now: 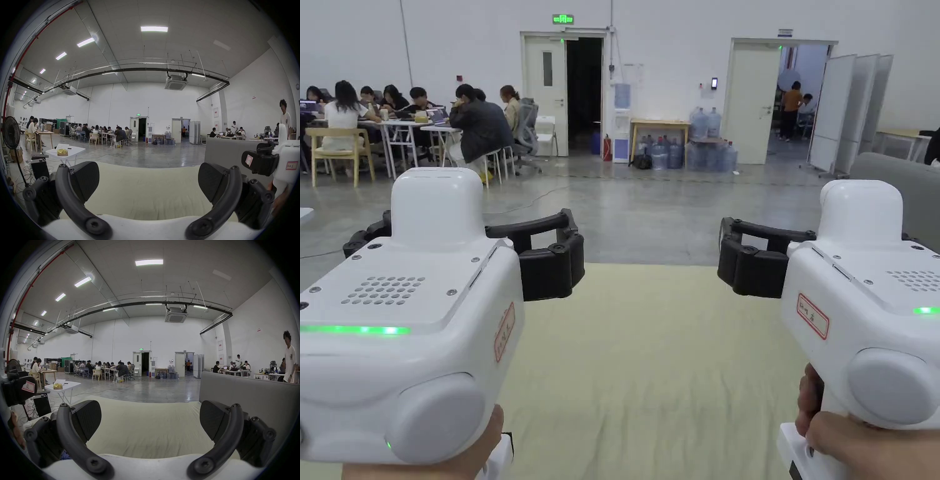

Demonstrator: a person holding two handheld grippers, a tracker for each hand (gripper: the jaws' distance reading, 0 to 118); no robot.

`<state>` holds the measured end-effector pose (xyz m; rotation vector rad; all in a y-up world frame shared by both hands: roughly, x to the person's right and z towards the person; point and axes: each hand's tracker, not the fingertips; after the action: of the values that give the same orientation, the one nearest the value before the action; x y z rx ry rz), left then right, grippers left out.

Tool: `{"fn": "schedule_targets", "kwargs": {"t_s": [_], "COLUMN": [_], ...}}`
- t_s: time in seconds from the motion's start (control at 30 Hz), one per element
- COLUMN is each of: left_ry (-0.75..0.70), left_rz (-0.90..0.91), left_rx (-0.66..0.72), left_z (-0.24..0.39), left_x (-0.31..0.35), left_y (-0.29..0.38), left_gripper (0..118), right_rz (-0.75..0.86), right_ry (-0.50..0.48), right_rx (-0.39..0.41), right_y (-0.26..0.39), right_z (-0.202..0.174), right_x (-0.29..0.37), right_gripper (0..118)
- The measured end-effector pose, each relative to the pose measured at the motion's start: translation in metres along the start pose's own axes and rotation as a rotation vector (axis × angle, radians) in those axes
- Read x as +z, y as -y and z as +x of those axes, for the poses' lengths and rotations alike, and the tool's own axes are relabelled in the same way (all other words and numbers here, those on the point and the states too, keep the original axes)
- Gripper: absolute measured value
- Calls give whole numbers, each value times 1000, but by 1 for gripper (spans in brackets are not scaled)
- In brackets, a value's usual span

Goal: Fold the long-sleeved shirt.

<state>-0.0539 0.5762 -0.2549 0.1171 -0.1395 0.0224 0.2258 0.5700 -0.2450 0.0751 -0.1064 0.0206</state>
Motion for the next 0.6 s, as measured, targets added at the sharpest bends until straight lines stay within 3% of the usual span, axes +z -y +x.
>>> {"fn": "schedule_targets", "kwargs": {"t_s": [0.6], "left_ry": [15], "left_rz": [-8], "left_rx": [-33], "left_z": [6], "left_x": [1], "left_y": [-1], "left_gripper": [118], "right_rz": [12], "right_ry": [4], "right_rx": [-5], "right_y": [-7], "right_z": [1], "right_x": [4], "right_gripper": [118]}}
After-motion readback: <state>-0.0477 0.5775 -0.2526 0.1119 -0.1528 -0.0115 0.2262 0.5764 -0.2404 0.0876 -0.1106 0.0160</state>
